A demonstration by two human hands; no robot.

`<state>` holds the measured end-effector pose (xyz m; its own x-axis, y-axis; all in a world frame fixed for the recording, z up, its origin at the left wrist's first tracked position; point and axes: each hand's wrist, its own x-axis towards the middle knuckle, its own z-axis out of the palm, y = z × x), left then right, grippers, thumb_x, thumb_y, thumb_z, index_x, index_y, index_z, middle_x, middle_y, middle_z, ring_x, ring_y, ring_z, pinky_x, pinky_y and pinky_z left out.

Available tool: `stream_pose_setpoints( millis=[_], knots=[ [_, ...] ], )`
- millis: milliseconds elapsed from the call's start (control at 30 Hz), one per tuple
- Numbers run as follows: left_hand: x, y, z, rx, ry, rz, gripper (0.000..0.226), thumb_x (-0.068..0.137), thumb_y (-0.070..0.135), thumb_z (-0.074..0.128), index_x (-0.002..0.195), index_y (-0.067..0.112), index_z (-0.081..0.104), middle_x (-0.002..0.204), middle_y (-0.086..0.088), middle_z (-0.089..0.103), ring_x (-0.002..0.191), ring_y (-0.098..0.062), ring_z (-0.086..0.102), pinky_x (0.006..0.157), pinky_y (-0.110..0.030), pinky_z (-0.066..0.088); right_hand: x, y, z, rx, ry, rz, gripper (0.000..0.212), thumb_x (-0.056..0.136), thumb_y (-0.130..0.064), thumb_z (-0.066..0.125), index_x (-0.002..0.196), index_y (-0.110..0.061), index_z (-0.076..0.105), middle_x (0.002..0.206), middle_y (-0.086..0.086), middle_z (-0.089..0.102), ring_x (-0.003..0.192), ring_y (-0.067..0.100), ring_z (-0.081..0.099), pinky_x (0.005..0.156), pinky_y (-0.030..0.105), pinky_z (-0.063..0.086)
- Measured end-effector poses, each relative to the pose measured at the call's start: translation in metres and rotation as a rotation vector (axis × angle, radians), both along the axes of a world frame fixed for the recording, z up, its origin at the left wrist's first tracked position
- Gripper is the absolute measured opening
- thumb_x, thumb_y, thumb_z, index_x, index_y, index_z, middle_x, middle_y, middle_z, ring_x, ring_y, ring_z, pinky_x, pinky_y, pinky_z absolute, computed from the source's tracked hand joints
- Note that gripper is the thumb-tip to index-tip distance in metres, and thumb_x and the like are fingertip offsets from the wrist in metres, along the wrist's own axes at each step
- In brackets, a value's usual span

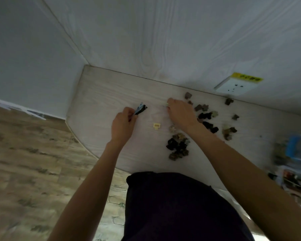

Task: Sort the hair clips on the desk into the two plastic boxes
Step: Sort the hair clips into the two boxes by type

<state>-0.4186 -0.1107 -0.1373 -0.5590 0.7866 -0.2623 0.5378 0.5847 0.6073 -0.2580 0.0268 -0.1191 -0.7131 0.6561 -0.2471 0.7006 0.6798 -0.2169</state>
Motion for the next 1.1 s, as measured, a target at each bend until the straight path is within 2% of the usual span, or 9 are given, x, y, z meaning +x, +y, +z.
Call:
stream_pose_setpoints(
  millis=[133,233,333,500,633,733,800,967,1100],
  knots=[
    [0.033,0.017,0.011,0.082,0.041,-0.140,0.018,0.092,0.021,0.053,0.108,0.014,0.056,0.095,-0.013,0.064,0.088,-0.028,0.058,0.070,-0.033,0.043,0.057,-0.030,0.029,-0.084,0.223,-0.297,0.023,0.099,-0.024,0.037,0.096,-0.004,0.049,0.080,0.005,0.045,0.067,0.023,0.044,0.058,0.031,0.029],
    [0.064,0.027,0.025,0.179,0.014,-0.251,0.014,0.092,0.022,0.053,0.105,0.017,0.056,0.098,-0.006,0.067,0.089,-0.021,0.062,0.072,-0.029,0.045,0.118,-0.052,0.044,-0.200,0.288,-0.545,0.020,0.099,-0.025,0.035,0.093,-0.008,0.044,0.079,0.000,0.041,0.062,0.019,0.040,0.059,0.031,0.029],
    [0.094,0.033,0.036,0.193,-0.035,-0.320,0.014,0.091,0.021,0.054,0.105,0.019,0.058,0.101,-0.002,0.070,0.093,-0.017,0.064,0.076,-0.030,0.050,0.175,-0.071,0.055,-0.265,0.313,-0.723,0.020,0.099,-0.025,0.034,0.088,-0.010,0.040,0.066,-0.003,0.042,0.056,0.018,0.042,0.051,0.032,0.027],
    [0.170,0.034,0.046,0.232,-0.048,-0.522,0.018,0.090,0.022,0.058,0.105,0.014,0.063,0.097,-0.002,0.071,0.084,-0.013,0.066,0.072,-0.023,0.051,0.263,-0.099,0.074,-0.158,0.332,-0.869,0.021,0.099,-0.025,0.035,0.087,-0.008,0.041,0.062,0.003,0.047,0.059,0.027,0.047,0.059,0.034,0.034],
    [0.245,0.025,0.050,0.262,-0.074,-0.624,0.014,0.089,0.020,0.059,0.099,0.012,0.064,0.095,-0.002,0.071,0.083,-0.015,0.067,0.070,-0.029,0.054,0.338,-0.106,0.082,-0.043,0.292,-0.866,0.026,0.100,-0.024,0.034,0.101,-0.002,0.047,0.071,0.014,0.053,0.069,0.036,0.057,0.060,0.037,0.036],
    [0.298,0.017,0.051,0.273,-0.096,-0.661,0.012,0.088,0.024,0.060,0.097,0.017,0.064,0.093,0.003,0.071,0.083,-0.010,0.066,0.070,-0.032,0.055,0.394,-0.099,0.079,0.100,0.181,-0.785,0.032,0.099,-0.028,0.035,0.106,-0.002,0.053,0.090,0.022,0.063,0.084,0.039,0.060,0.072,0.042,0.041],
    [0.332,0.012,0.052,0.288,-0.103,-0.668,0.011,0.087,0.026,0.061,0.096,0.019,0.063,0.092,0.005,0.071,0.083,-0.009,0.066,0.071,-0.033,0.055,0.424,-0.091,0.077,0.125,0.141,-0.727,0.027,0.097,-0.024,0.041,0.106,-0.002,0.056,0.098,0.024,0.063,0.089,0.039,0.059,0.073,0.042,0.044],
    [0.396,0.003,0.055,0.349,-0.040,-0.714,0.014,0.088,0.028,0.060,0.098,0.020,0.064,0.093,0.005,0.072,0.082,-0.010,0.066,0.068,-0.032,0.055,0.452,-0.074,0.068,0.121,0.097,-0.540,0.021,0.095,-0.024,0.045,0.102,-0.009,0.057,0.100,0.018,0.063,0.093,0.035,0.056,0.071,0.039,0.042],
    [0.428,0.004,0.060,0.394,0.062,-0.752,0.014,0.087,0.030,0.059,0.097,0.021,0.065,0.089,0.004,0.071,0.074,-0.013,0.063,0.062,-0.030,0.051,0.459,-0.074,0.061,-0.075,0.159,-0.496,0.034,0.089,-0.022,0.056,0.122,-0.014,0.053,0.124,0.012,0.054,0.114,0.031,0.048,0.089,0.040,0.043]
  ],
)
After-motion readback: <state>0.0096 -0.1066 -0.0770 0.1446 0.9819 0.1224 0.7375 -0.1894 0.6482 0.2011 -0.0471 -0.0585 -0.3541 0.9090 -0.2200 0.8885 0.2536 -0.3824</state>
